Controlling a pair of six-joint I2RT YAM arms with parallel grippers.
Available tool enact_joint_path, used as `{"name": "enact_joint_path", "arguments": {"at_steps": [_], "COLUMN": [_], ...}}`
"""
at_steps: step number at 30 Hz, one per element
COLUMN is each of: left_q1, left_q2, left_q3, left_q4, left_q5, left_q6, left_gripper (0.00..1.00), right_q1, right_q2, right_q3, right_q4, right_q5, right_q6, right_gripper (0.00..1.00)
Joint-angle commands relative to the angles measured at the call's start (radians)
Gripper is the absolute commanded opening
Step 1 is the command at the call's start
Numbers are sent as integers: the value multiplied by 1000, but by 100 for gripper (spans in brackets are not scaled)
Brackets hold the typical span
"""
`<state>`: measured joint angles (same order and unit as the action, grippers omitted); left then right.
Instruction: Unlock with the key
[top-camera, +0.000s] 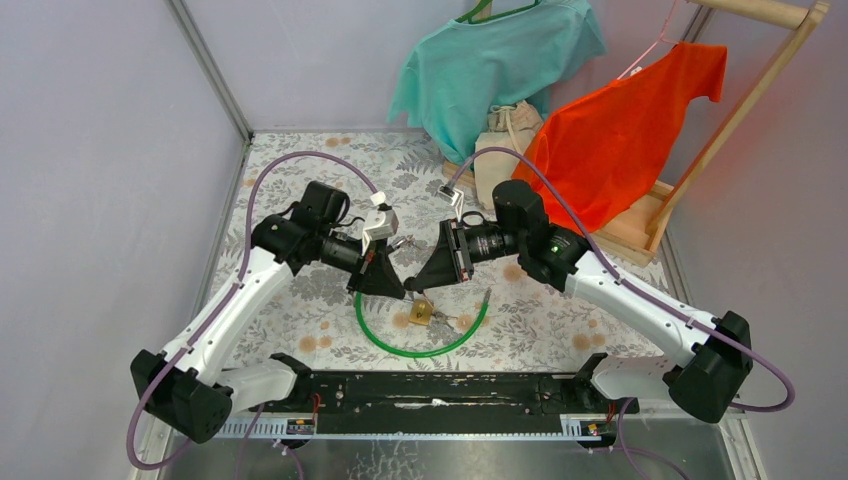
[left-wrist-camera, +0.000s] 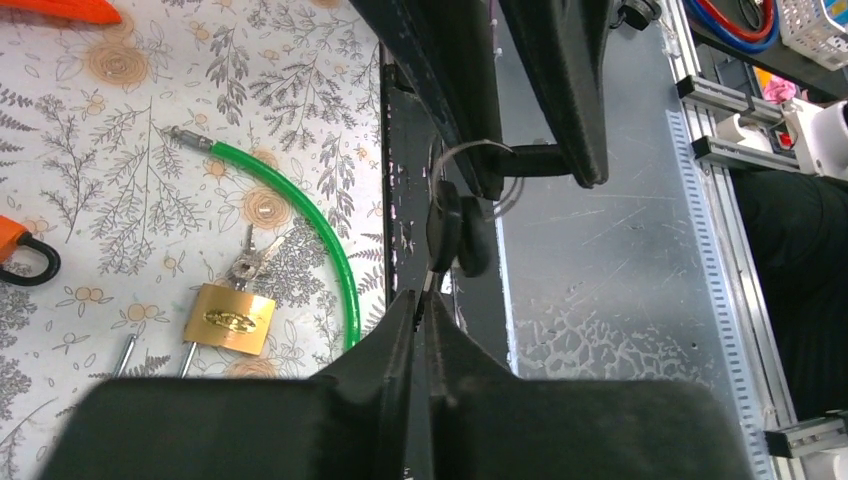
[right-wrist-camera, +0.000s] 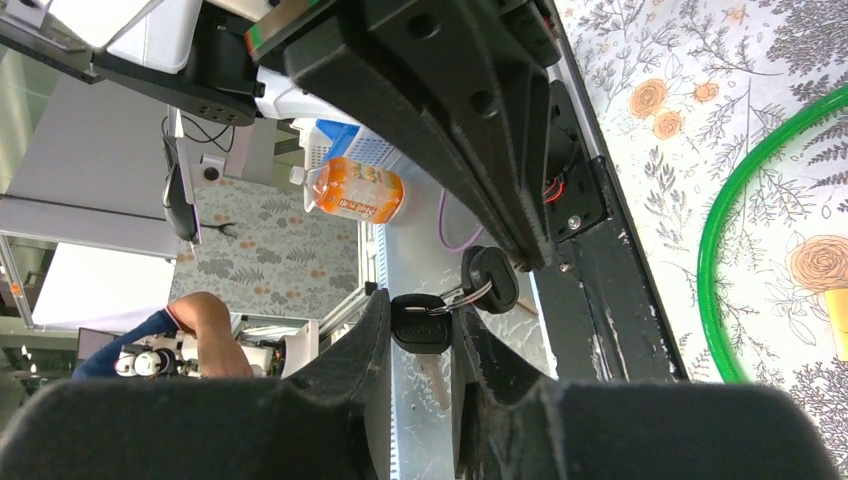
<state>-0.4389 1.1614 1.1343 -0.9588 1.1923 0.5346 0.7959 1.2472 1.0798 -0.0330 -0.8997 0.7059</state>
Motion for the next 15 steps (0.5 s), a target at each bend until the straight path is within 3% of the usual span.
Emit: {"name": "enact_joint_path", "arguments": {"at_steps": [1,8,12,15], "left_q1": [-8,-7,-9,-18], "left_q2": [-23,-34,-34,-35], "left_q3": [42,78,120,171], "left_q4": [-10,-17,-108,-194], "left_q5": [-81,-173,-264,-369], "left_q6": [-2,-33,40,130], "left_gripper": [0,0,0,0], "right_q1": [8,9,9,8], "right_q2": [1,3,-1,-10], "right_q3": [51,56,62,76], "right_q4": [22,12,-14,-63], "right_q5": [-21,-24,-30,-11], "right_q6": [5,0,-10,-43], "right_gripper": [0,6,23,47]}}
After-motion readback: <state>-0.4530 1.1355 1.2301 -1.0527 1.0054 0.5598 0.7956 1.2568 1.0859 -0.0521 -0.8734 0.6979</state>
